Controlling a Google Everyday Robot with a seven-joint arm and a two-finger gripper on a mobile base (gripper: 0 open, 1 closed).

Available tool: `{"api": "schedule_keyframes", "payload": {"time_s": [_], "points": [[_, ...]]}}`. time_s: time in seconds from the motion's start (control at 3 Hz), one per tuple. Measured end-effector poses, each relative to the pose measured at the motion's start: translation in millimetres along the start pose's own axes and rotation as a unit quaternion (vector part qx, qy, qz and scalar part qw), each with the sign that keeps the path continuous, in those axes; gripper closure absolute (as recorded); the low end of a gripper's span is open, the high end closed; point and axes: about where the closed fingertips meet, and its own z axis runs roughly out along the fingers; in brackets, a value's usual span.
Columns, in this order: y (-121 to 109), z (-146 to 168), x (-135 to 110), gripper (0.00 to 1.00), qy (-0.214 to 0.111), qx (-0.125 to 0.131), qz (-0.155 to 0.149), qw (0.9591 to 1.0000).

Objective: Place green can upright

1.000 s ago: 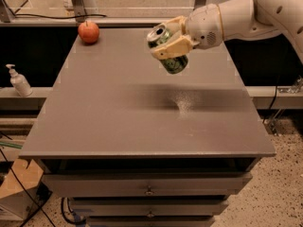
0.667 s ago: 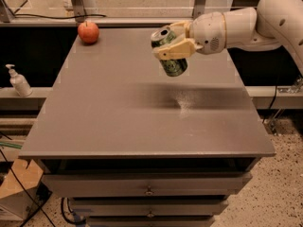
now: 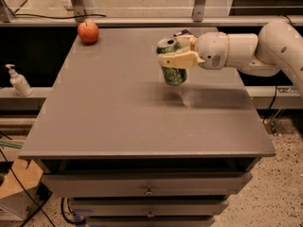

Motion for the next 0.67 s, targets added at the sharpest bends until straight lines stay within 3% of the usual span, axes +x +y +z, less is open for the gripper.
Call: {"api": "schedule_keyframes", "payload": {"time_s": [0.33,0.67], "points": [[-0.6,-1.2,7.9,0.99,-0.045,0.022,0.006,0.9987],[-2.0,-3.9,11.3,0.82,-0.077,0.040,0.008,0.9962]]}}
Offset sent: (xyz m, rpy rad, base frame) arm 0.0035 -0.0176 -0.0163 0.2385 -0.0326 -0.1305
